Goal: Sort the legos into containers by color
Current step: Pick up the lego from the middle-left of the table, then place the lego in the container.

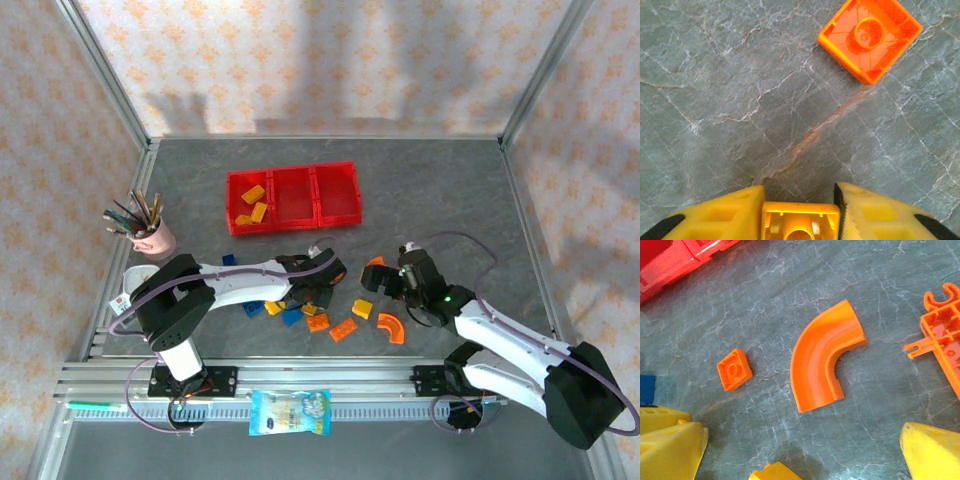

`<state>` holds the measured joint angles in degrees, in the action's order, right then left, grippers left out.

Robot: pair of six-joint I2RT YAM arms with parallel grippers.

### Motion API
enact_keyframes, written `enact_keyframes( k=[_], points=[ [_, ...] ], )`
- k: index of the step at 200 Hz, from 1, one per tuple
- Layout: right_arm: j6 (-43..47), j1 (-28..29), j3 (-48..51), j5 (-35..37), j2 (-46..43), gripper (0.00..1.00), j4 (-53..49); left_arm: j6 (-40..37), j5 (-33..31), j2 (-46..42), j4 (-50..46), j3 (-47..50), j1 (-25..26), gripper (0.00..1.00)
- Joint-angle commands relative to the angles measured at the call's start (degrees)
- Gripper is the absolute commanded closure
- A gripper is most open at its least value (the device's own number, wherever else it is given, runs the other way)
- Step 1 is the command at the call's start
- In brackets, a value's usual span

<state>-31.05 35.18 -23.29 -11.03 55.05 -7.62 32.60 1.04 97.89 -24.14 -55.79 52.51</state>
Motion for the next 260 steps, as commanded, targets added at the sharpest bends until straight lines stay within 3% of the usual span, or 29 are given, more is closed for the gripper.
enact_keyframes(
  k=[1,48,85,120,163,223,260],
  points=[
    [0.9,-0.4,-0.1,-0.3,0.6,0.0,1.4,-0.2,-1.6,-1.2,0.5,0.9,0.4,0.66],
    [2.2,-0.4,-2.2,0.1,0.6,0.0,1.0,0.5,-4.3,-4.2,-0.3,0.3,0.1,0.7],
    [5.8,-0.4,-4.9,-3.9,1.3,0.0,3.2,0.5,-7.4,-7.9,-1.2,-1.5,-2.1,0.7],
    [7.6,-0.4,-8.3,-5.1,4.4,0.0,6.5,0.7,-14.4,-11.2,-3.5,-3.9,-8.0,0.69],
    [7.2,-0.4,-12.7,-5.9,10.9,0.0,12.2,-2.1,-20.3,-12.5,-1.5,-9.4,-19.2,0.7],
    [7.0,-0.3,-17.1,-6.8,18.2,0.0,15.6,-5.4,-16.2,-5.4,9.8,-13.6,-34.7,0.7],
    [8.0,-0.3,-18.1,-6.0,19.3,0.0,15.4,-8.1,-15.5,3.0,9.1,-21.1,-37.8,0.7]
  ],
)
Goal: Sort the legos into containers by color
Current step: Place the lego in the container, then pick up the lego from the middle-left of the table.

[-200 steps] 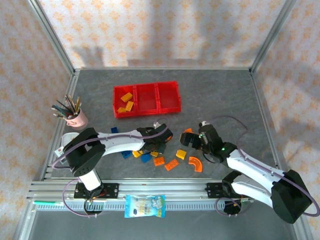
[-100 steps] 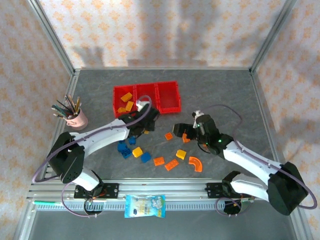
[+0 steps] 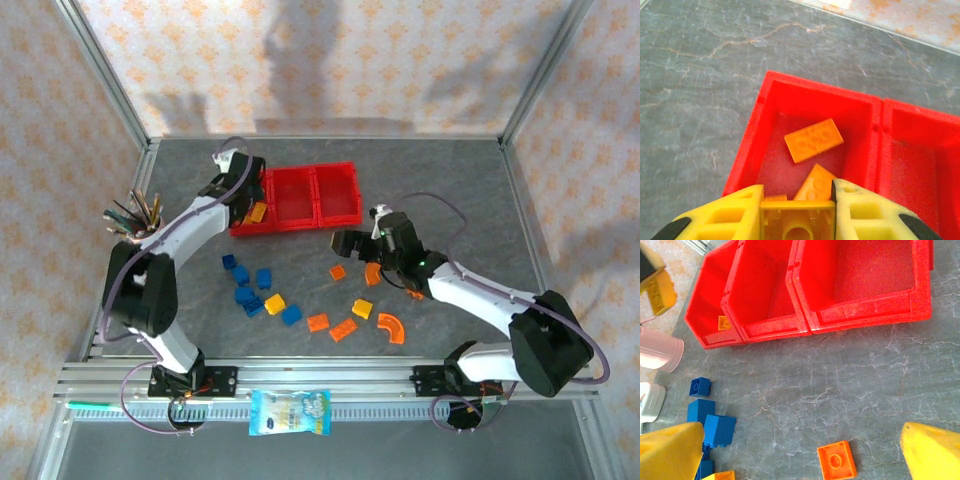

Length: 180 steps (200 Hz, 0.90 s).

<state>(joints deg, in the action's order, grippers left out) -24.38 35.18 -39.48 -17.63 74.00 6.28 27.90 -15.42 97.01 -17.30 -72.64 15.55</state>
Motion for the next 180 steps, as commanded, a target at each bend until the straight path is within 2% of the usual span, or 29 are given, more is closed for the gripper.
enact_keyframes(
  k=[1,24,57,92,110,142,180],
  points=[
    [1.4,-0.3,-1.9,0.6,0.4,0.0,1.5,-3.5,1.0,4.0,2.4,-4.4,-0.8,0.7],
    [2.0,-0.4,-1.7,0.6,0.5,0.0,2.1,-4.0,1.7,7.8,2.0,-7.4,-1.7,0.66],
    [2.6,-0.4,-2.2,0.7,0.2,0.0,1.4,-4.7,0.4,10.4,-1.2,-11.1,-1.7,0.47],
    [3.4,-0.6,-2.3,2.3,-1.1,0.0,-0.2,-4.3,2.0,8.4,-2.6,-10.4,-1.7,0.43],
    [3.5,-0.9,-2.5,2.9,-2.0,0.0,-1.8,-3.7,6.1,5.9,-2.5,-8.3,-1.4,0.42],
    [3.2,-1.3,-1.8,4.1,-4.3,0.0,-4.5,-2.9,9.4,0.7,-2.2,-3.1,2.2,0.39],
    [2.3,-1.8,-0.5,5.4,-8.0,0.0,-9.3,-0.9,10.5,-3.4,-2.9,1.3,10.1,0.39]
  ],
)
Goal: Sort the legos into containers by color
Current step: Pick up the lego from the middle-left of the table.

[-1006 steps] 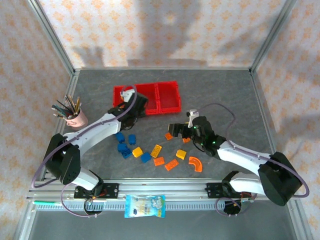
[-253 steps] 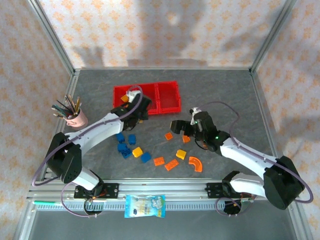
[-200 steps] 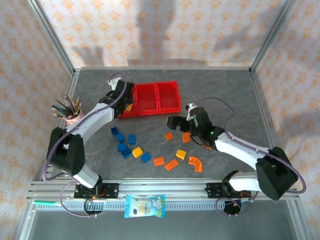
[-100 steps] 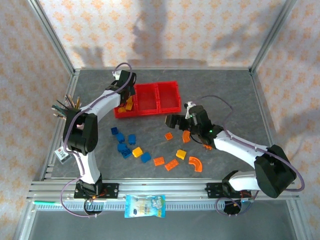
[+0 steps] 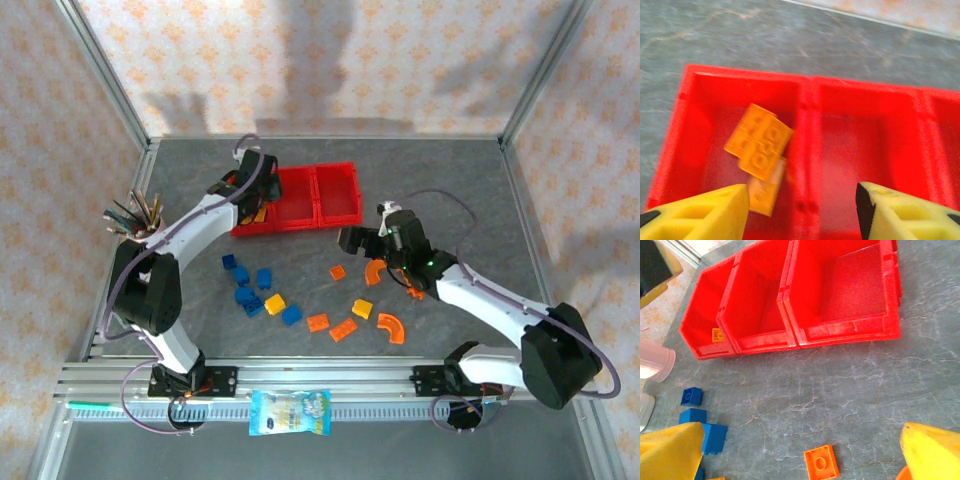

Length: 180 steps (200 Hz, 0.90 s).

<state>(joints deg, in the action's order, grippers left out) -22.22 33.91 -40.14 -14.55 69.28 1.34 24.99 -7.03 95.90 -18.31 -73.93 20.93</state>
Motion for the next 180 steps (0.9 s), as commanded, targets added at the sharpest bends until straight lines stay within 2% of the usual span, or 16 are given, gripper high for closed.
enact_keyframes(
  k=[1,52,72,88,132,180],
  points=[
    [0.1,-0.5,0.3,2.3,-3.4,0.0,-4.5,2.0,2.2,-2.4,-2.0,2.6,4.9,0.39],
    [-3.7,-1.3,3.7,5.2,-10.2,0.0,-12.2,7.7,5.7,-6.4,-1.3,7.6,15.4,0.38],
    [-5.2,-1.3,4.7,6.8,-12.5,0.0,-16.0,8.3,5.8,-7.6,-1.6,9.0,19.7,0.37],
    [-6.8,-1.5,5.6,8.5,-14.4,0.0,-19.2,11.6,5.5,-7.8,-3.0,9.8,22.4,0.36],
    [-10.9,-1.9,7.3,10.7,-17.5,0.0,-26.2,13.8,8.7,-6.1,-3.9,11.4,30.1,0.31],
    [-16.2,-2.0,9.2,11.6,-20.8,0.0,-30.2,14.0,8.8,-2.8,-6.2,9.9,36.7,0.23]
  ],
)
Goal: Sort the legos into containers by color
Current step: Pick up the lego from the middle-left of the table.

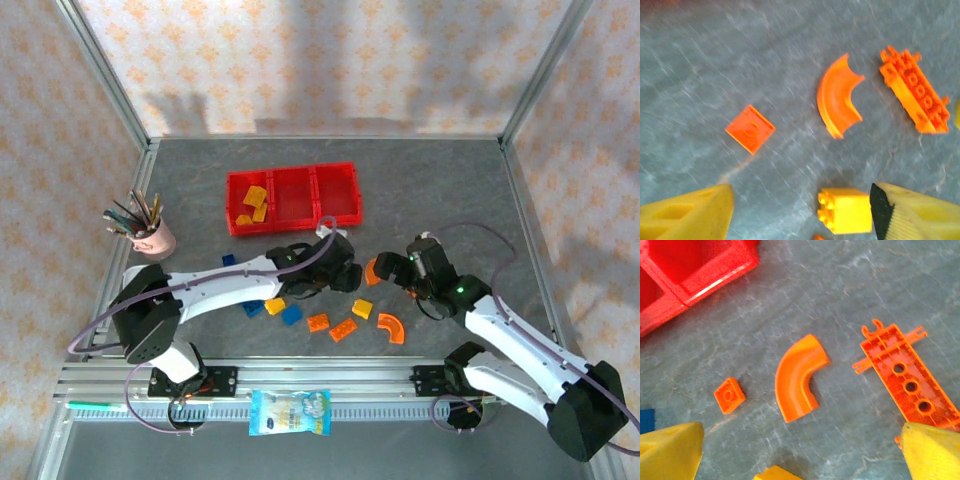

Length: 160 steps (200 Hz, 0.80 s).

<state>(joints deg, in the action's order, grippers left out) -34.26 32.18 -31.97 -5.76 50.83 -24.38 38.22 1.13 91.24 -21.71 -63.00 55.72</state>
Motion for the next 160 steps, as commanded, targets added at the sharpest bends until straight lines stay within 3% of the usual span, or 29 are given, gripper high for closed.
enact_keyframes(
  k=[1,53,103,131,160],
  points=[
    [-4.3,-0.3,1.0,2.9,-2.5,0.0,-4.5,0.7,0.7,1.9,-2.8,-1.1,2.0,0.22],
    [-8.7,-0.3,2.6,4.3,-7.5,0.0,-7.4,-1.8,3.6,7.6,-1.9,-4.1,6.1,0.19],
    [-10.9,-0.3,2.2,6.5,-7.9,0.0,-9.0,-3.1,5.1,13.0,-1.3,-6.3,6.9,0.19],
    [-11.4,-0.3,1.9,6.8,-8.0,0.0,-8.6,-3.5,7.0,15.4,0.0,-6.8,7.1,0.22],
    [-11.0,-0.3,2.1,6.7,-8.6,0.0,-8.1,-3.9,4.7,17.3,-1.1,-7.5,7.1,0.28]
  ],
)
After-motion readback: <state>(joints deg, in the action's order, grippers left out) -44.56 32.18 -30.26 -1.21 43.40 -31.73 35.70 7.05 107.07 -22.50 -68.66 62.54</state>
